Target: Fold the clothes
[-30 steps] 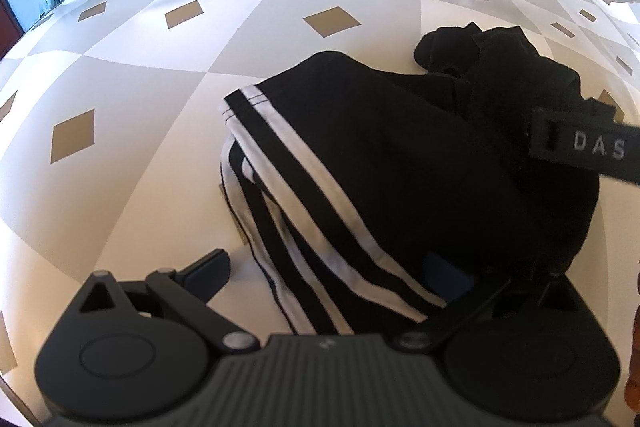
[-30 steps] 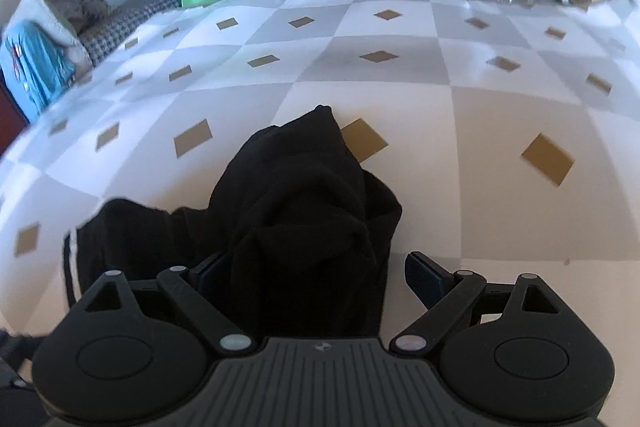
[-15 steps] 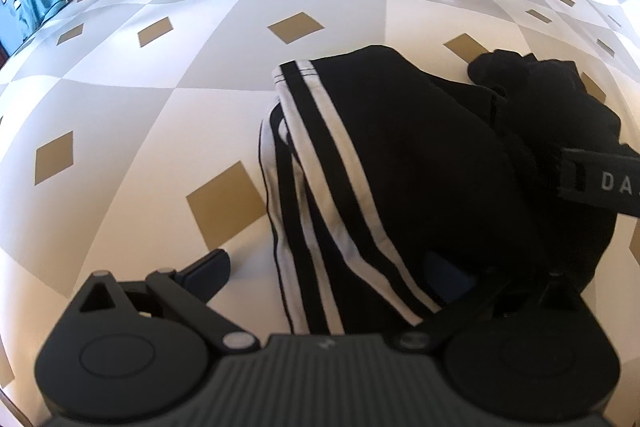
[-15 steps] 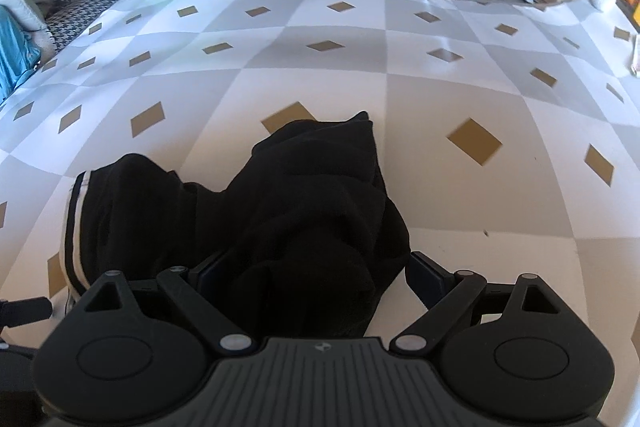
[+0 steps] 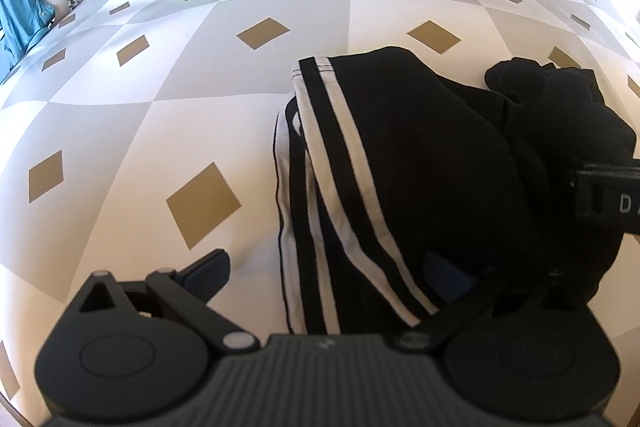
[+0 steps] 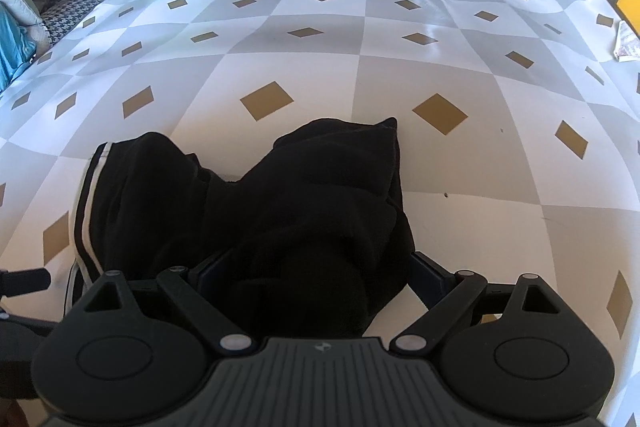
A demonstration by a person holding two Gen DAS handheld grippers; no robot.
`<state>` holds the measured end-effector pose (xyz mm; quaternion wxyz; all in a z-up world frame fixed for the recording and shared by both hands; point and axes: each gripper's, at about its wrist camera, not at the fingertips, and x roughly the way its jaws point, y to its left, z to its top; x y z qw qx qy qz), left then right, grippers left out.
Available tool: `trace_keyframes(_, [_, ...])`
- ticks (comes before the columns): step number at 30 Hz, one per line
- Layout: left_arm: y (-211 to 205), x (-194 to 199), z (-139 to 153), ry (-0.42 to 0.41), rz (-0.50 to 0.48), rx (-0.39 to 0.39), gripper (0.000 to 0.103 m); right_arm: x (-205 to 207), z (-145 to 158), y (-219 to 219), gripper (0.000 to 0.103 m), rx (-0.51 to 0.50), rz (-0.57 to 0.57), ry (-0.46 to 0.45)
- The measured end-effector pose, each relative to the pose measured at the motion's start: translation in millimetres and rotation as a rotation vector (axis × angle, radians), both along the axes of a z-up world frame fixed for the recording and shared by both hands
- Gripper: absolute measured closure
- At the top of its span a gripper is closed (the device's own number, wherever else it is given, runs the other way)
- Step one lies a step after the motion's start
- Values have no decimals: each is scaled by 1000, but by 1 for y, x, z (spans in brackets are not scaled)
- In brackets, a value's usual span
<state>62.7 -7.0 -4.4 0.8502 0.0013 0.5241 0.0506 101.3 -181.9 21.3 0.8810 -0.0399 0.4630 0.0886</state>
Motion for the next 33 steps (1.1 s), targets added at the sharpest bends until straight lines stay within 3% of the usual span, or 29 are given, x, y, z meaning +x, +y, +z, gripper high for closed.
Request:
trace_keyframes(13, [-6,-7,2,2,-14,3,0,-8,0,-7,13,8,-10,5])
trace_keyframes(18, [-8,-5,9,24,-11,28,0,-2,12,-8,13,19,-2,7])
trace_keyframes(23, [-13,-18,30,-40,-35,30,0,-7,28,-4,13,8,48,-58])
trace_keyframes(33, [-36,-48,43,-97,-127,67,1,-15,39,-11,14,27,43,-69])
